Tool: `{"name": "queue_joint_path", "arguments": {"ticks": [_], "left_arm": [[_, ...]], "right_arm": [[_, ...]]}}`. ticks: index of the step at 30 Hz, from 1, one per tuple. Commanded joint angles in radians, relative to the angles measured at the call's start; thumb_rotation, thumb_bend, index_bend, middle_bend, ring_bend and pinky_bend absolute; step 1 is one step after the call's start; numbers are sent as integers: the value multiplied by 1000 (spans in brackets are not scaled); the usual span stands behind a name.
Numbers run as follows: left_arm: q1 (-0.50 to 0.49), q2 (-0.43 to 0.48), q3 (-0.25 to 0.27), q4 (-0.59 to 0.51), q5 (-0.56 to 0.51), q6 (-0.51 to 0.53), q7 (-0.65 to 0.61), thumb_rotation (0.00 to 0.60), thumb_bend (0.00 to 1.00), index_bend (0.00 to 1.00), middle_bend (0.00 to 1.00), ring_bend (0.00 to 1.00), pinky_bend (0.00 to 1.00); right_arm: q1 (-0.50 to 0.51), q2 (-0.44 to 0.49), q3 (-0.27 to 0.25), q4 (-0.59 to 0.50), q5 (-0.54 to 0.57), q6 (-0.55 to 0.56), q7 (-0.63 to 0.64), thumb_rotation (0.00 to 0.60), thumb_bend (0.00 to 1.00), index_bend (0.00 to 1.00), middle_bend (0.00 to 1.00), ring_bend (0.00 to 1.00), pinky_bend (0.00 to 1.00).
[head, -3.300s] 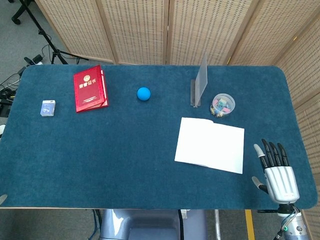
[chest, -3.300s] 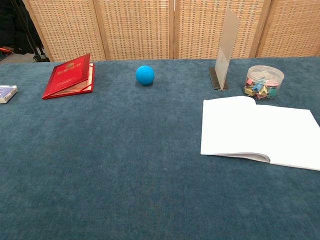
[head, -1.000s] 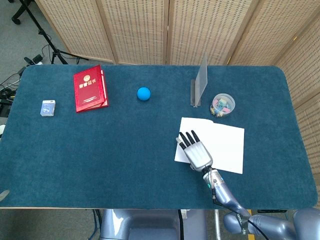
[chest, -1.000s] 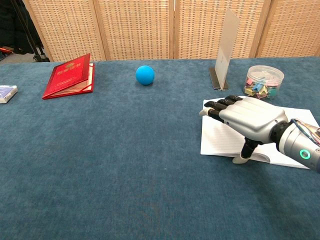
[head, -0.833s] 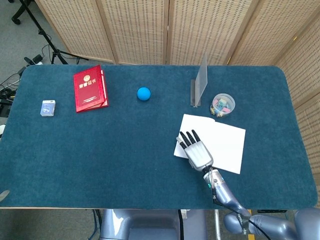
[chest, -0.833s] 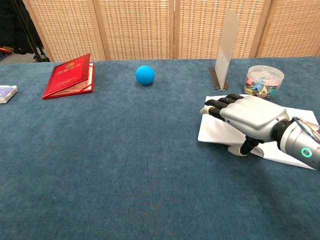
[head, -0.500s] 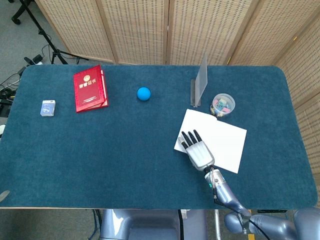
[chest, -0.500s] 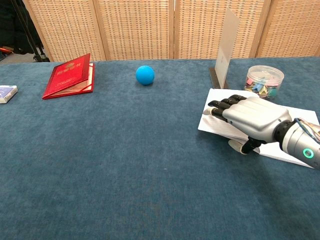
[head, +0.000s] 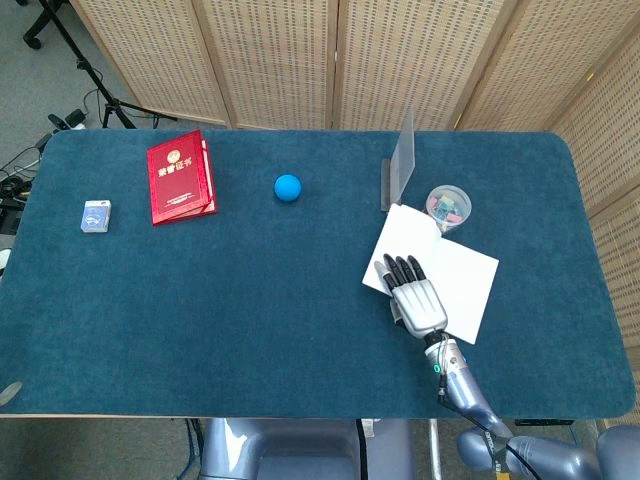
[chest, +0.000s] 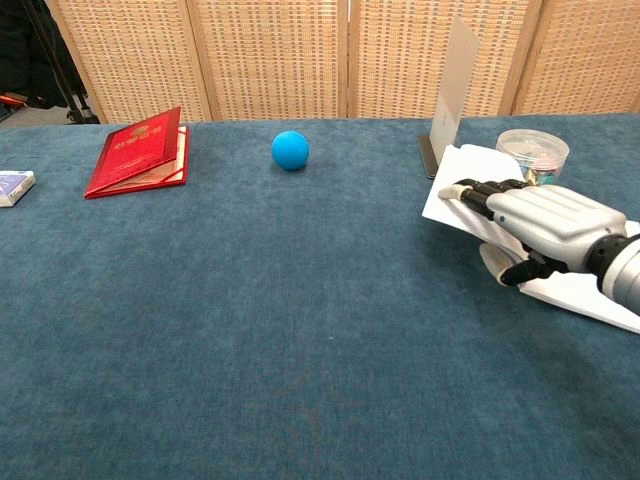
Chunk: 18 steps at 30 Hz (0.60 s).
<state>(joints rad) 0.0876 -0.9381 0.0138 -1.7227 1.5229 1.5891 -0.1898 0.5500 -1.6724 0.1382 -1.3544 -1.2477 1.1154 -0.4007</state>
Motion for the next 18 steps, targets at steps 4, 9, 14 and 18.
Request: {"name": "queue_joint_path", "arguments": {"ticks": [4, 9, 14, 18], "left_arm": [[1, -6, 5, -2, 13, 4, 15, 600, 0, 0, 0, 0, 0], [-1, -15, 11, -7, 24, 1, 40, 600, 0, 0, 0, 0, 0], [-1, -18, 15, -11, 31, 1, 52, 600, 0, 0, 0, 0, 0], [0, -21, 15, -12, 31, 5, 55, 600, 0, 0, 0, 0, 0]], "right_arm": [[-83, 56, 19, 17, 10, 36, 266, 600, 729, 0, 0, 0, 0], [-136, 149, 49, 7, 55, -30, 561, 600, 773, 0, 0, 0, 0], [-156, 217, 86, -15, 118, -109, 720, 600, 783, 0, 0, 0, 0], [-180, 320, 134, -78, 233, -228, 864, 600, 807, 0, 0, 0, 0]]}}
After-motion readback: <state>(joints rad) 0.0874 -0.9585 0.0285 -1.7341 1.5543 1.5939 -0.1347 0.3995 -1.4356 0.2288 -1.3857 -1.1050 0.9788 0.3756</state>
